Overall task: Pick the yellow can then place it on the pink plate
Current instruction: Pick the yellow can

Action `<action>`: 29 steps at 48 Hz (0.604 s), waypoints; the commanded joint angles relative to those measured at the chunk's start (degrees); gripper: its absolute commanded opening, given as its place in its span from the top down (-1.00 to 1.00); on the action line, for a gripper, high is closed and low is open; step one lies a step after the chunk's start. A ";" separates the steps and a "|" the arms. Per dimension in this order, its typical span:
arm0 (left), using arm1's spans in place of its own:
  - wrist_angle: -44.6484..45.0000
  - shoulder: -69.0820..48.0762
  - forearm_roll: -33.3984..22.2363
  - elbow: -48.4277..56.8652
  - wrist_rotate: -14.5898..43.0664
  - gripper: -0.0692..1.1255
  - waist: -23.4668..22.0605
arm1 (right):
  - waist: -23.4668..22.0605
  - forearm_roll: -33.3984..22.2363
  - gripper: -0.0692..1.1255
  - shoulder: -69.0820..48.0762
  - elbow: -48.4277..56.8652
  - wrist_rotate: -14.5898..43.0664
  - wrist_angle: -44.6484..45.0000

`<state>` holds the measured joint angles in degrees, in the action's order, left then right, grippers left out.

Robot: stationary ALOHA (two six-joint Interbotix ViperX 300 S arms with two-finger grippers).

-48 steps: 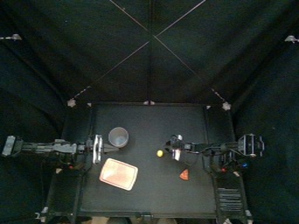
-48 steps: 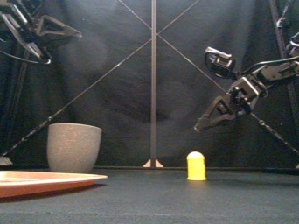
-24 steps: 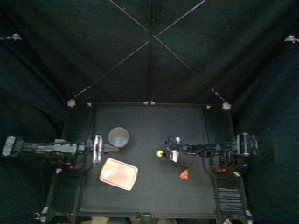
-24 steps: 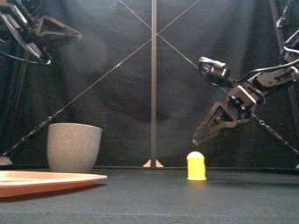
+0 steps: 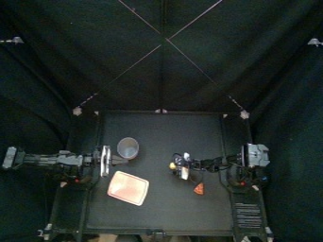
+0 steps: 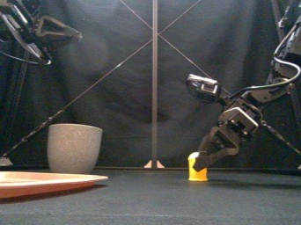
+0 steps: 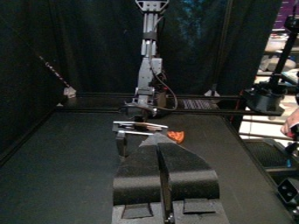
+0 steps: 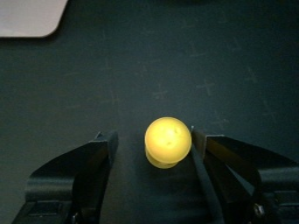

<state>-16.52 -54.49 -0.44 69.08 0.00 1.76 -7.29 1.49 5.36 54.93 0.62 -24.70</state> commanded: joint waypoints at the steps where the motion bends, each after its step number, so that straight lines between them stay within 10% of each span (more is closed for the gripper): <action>1: -0.62 0.26 0.00 -0.70 0.00 0.88 0.09 | -0.18 -0.26 -0.71 -0.35 -0.70 -0.09 0.00; 29: -0.62 0.26 -0.09 -0.26 0.00 0.88 0.09 | -0.62 -0.18 -0.20 0.79 -1.58 -0.09 0.88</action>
<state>-16.61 -54.49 -0.44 69.52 0.00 1.76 -7.65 1.41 6.94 54.05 0.53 -23.55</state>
